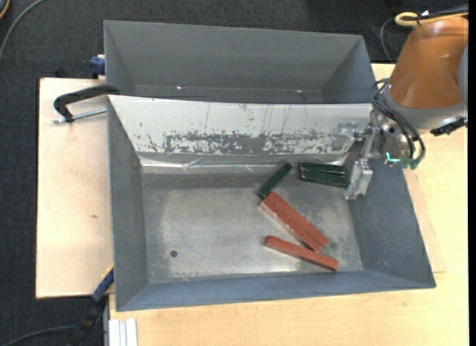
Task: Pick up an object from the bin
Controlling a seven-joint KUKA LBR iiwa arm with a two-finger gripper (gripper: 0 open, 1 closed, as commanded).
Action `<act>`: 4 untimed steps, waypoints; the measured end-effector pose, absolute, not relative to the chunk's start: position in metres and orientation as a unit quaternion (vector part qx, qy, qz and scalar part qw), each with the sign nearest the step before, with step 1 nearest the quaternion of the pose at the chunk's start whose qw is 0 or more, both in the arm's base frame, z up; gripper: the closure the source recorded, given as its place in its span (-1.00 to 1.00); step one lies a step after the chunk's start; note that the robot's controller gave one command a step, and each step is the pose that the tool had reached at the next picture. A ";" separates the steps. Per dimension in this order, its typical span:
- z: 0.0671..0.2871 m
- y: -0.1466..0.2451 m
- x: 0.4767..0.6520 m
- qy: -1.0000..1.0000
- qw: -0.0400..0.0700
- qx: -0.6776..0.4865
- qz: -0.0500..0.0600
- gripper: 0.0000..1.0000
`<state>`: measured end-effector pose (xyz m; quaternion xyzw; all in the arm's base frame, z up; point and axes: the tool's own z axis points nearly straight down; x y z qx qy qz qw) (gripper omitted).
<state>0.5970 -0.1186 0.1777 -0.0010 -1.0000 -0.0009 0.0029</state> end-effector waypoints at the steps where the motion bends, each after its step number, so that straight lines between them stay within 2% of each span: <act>1: 0.149 -0.109 0.601 -1.000 0.001 -0.019 -0.001 -1.00; 2: 0.069 -0.093 0.602 -0.998 0.001 -0.067 -0.001 -1.00; 3: 0.072 -0.050 0.599 -0.985 -0.001 -0.171 -0.001 -1.00; 4: 0.072 0.012 0.594 -0.998 -0.001 -0.059 -0.001 -1.00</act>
Offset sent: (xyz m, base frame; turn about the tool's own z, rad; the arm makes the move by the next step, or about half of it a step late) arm 0.0032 0.0083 -0.0277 0.0371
